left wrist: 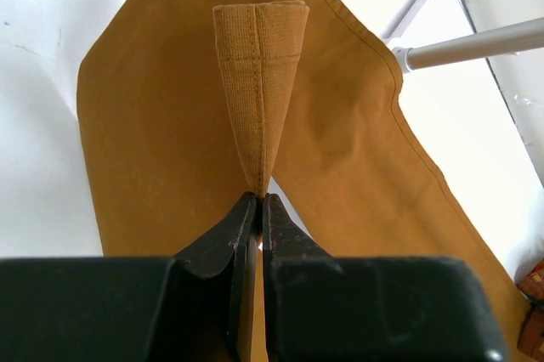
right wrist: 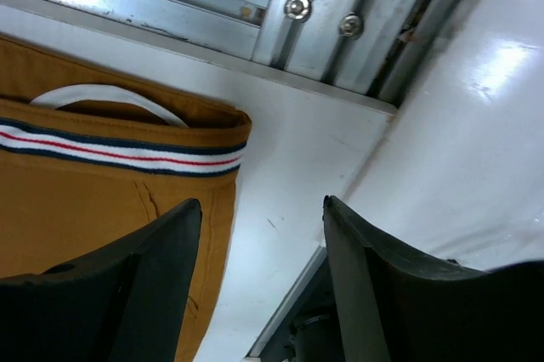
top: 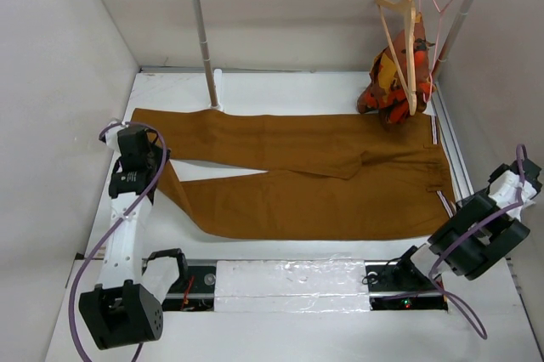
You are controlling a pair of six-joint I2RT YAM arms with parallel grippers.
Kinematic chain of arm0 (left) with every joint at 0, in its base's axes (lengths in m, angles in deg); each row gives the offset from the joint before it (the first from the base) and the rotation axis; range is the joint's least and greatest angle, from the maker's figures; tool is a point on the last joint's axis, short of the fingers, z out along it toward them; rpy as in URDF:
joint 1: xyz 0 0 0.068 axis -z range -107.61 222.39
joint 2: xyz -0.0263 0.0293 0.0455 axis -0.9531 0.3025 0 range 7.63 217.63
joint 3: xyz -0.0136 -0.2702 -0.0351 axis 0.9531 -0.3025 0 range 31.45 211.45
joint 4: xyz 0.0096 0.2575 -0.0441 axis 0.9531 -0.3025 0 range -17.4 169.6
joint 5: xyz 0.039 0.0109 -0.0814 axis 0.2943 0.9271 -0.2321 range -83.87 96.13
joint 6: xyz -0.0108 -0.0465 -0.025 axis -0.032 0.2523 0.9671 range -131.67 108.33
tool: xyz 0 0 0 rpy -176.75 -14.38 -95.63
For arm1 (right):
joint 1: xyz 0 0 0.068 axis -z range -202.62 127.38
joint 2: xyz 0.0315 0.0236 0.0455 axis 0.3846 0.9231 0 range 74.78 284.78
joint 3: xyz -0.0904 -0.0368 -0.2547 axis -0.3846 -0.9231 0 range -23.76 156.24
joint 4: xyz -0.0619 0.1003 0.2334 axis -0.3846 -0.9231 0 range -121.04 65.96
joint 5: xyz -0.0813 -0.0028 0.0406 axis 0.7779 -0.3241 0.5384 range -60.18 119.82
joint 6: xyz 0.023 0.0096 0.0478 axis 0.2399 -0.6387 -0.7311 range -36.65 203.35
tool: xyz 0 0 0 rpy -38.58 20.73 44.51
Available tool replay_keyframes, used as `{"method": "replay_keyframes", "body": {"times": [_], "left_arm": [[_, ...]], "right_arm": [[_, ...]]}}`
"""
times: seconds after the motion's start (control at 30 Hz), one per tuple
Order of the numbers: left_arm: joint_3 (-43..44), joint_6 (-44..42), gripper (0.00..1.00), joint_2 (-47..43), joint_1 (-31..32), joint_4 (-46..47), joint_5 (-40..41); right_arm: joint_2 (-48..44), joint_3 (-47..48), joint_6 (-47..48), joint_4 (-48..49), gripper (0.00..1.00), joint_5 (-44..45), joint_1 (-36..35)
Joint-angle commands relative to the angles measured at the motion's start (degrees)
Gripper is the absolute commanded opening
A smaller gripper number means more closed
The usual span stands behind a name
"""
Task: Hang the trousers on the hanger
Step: Fold the trousers at the center of the board.
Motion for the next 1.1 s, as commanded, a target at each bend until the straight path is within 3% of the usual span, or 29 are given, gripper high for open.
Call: {"method": "replay_keyframes", "body": {"times": [0.0, 0.33, 0.6, 0.67, 0.87, 0.9, 0.93, 1.07], "left_arm": [[0.91, 0.56, 0.00, 0.18, 0.34, 2.66, -0.81], [0.03, 0.12, 0.00, 0.62, -0.18, 2.66, 0.51], [-0.06, -0.41, 0.00, 0.71, -2.29, 2.75, 2.78], [-0.41, -0.67, 0.00, 0.54, -2.29, 2.83, 4.45], [-2.51, -0.94, 0.00, 0.62, -2.29, 3.89, 6.04], [-2.78, -1.02, 0.00, 0.88, -2.29, 4.24, 6.13], [-2.78, -1.02, 0.00, 0.89, -2.29, 4.33, 6.13], [-2.96, -1.38, 0.00, 1.24, -2.29, 4.68, 6.57]], "right_arm": [[2.72, -1.64, 0.67, 5.17, 0.65, -3.37, 0.53], [7.30, -5.34, -2.40, 12.12, 0.60, -0.83, -2.10], [10.99, -1.56, -12.93, 9.66, 0.47, 6.98, -12.12], [9.85, -2.17, -14.79, 9.74, 0.37, 7.17, -12.74], [9.32, -2.53, -17.87, 9.40, 0.29, 8.13, -15.02], [9.32, -2.44, -18.05, 9.13, 0.19, 8.13, -15.03], [9.32, -2.44, -18.05, 9.13, 0.19, 8.13, -15.03], [8.53, -3.40, -18.31, 9.39, 0.01, 6.73, -15.55]]}}
